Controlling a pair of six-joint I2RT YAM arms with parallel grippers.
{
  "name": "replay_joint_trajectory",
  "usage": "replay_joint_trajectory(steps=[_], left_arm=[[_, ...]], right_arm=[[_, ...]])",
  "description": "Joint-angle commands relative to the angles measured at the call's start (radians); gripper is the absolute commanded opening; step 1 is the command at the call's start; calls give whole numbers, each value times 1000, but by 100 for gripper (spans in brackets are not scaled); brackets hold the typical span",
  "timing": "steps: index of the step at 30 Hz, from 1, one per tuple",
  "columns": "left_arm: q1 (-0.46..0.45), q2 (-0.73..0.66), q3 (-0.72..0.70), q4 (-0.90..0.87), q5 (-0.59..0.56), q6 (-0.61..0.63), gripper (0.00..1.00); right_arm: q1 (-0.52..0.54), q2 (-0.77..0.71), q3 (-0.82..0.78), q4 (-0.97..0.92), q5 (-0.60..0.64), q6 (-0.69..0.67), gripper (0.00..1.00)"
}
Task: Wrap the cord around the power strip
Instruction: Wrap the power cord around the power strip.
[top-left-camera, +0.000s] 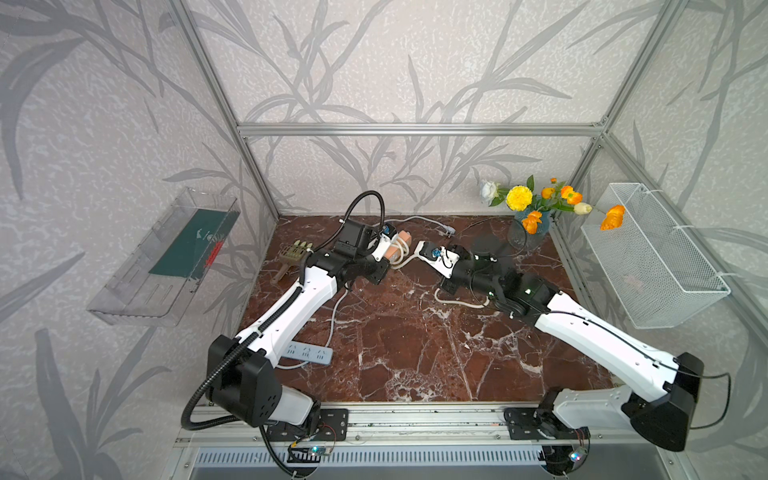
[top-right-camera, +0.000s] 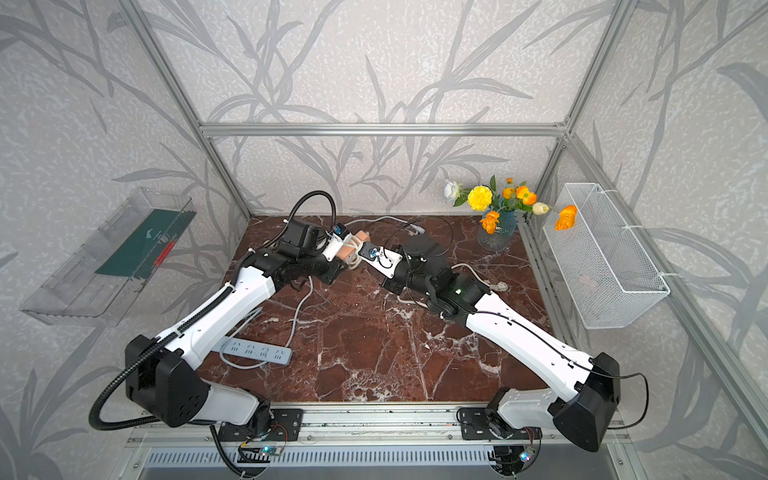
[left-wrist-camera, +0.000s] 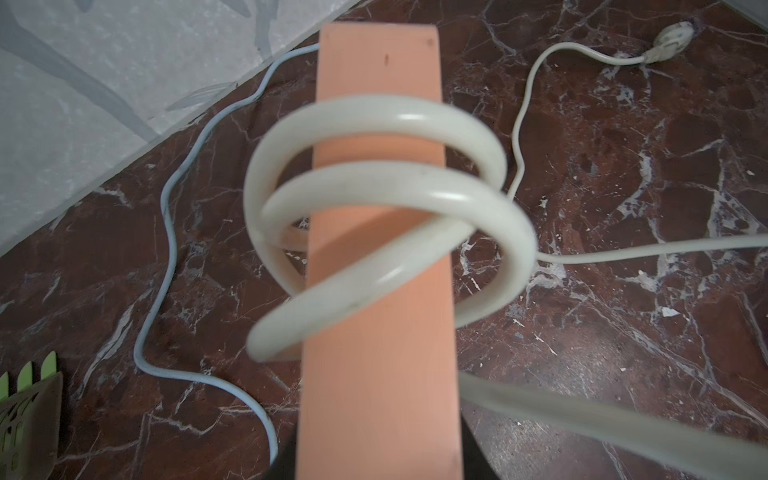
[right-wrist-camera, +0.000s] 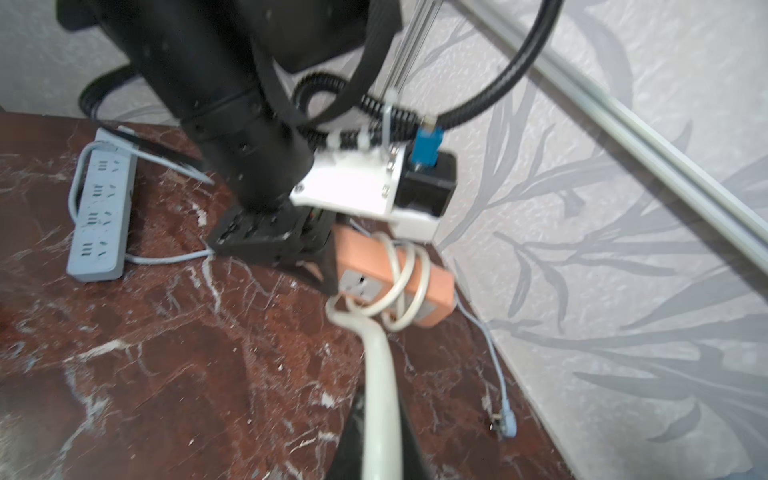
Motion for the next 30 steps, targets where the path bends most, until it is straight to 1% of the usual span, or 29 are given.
replay_joint_trajectory(steps=[1, 4, 7, 10, 12, 14, 15, 17, 19, 20, 23, 29, 30], left_arm=[[-41, -15, -1, -105, 126, 113, 0], [-74, -102, -54, -82, 286, 168, 0], [-79, -191, -113, -42, 451, 193, 0], [-83, -237, -123, -16, 639, 169, 0], [-82, -239, -102, -10, 741, 148, 0], [-81, -245, -80, 14, 816, 127, 0], [-81, -252, -79, 45, 834, 105, 0], [-74, -279, -92, 155, 858, 38, 0], [-58, -307, -116, 299, 873, -59, 0], [-48, -322, -132, 378, 874, -112, 0], [-20, -360, -156, 523, 852, -203, 0], [-1, -380, -143, 526, 749, -209, 0], [3, -381, -144, 527, 738, -209, 0]], right_arm=[[-84, 48, 139, 123, -83, -17, 0], [-198, 136, 250, 91, -217, 62, 0], [-253, 211, 322, 33, -314, 79, 0], [-282, 262, 344, 21, -409, 109, 0], [-310, 296, 338, 52, -454, 160, 2], [-347, 335, 326, 113, -513, 245, 4], [-358, 351, 319, 142, -527, 280, 7], [-372, 404, 298, 200, -549, 341, 16], [-375, 443, 264, 264, -551, 403, 25], [-375, 461, 240, 308, -554, 440, 30], [-375, 499, 172, 430, -539, 541, 39], [-370, 518, 11, 650, -475, 708, 51], [-366, 523, -6, 666, -478, 718, 53]])
